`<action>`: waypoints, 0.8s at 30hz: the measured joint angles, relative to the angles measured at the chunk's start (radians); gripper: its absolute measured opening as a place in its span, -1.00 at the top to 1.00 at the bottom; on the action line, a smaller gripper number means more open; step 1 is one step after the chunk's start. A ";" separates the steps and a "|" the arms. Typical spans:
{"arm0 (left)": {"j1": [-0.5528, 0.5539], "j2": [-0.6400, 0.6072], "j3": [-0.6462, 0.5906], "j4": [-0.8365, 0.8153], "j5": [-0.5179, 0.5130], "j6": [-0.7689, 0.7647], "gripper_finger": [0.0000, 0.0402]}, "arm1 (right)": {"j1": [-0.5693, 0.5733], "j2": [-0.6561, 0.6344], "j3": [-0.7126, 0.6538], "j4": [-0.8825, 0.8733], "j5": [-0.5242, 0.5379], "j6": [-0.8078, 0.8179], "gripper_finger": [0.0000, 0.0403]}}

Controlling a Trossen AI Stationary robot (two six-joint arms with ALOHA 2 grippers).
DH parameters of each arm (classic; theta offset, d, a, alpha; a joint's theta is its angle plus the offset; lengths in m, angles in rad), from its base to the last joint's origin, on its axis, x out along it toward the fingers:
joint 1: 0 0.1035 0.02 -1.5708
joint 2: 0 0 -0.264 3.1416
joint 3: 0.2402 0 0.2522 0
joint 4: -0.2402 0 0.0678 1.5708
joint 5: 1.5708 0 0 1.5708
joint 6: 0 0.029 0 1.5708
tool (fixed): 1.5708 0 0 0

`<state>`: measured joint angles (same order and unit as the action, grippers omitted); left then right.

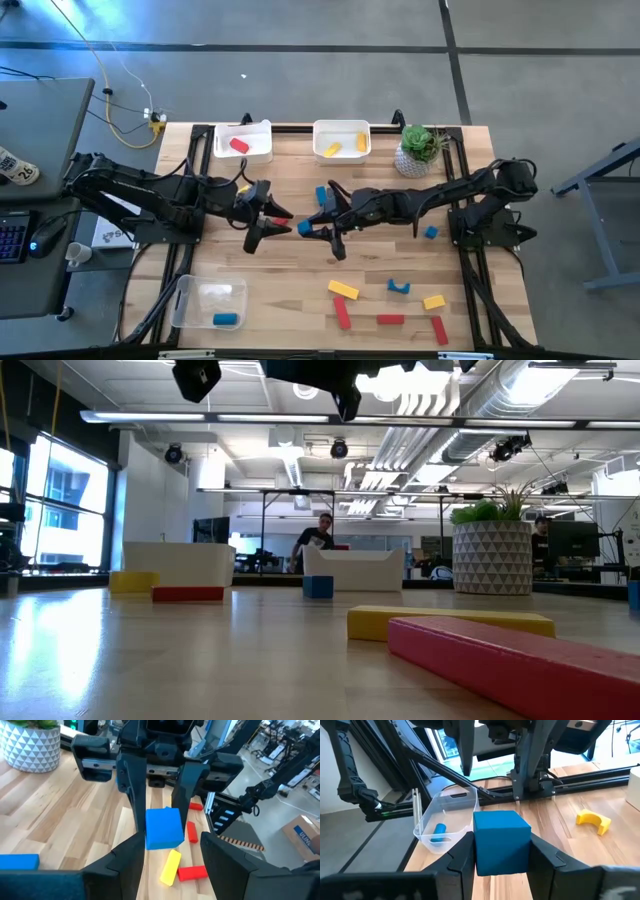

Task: Sort & place blocks by color
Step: Put the blue block into the transparent bin

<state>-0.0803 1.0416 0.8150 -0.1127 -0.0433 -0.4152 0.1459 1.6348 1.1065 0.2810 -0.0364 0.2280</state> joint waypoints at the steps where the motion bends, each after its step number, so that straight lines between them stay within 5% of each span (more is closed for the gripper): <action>1: 0.000 0.000 0.000 -0.003 0.000 0.000 0.09 | 0.000 0.000 0.000 0.001 0.000 0.002 0.44; 24: 0.006 0.094 0.000 0.005 -0.001 0.063 0.09 | 0.000 0.000 0.000 -0.009 0.006 0.064 0.44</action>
<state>-0.0745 1.1354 0.8150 -0.1074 -0.0448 -0.3527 0.1459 1.6344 1.1065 0.2723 -0.0303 0.2920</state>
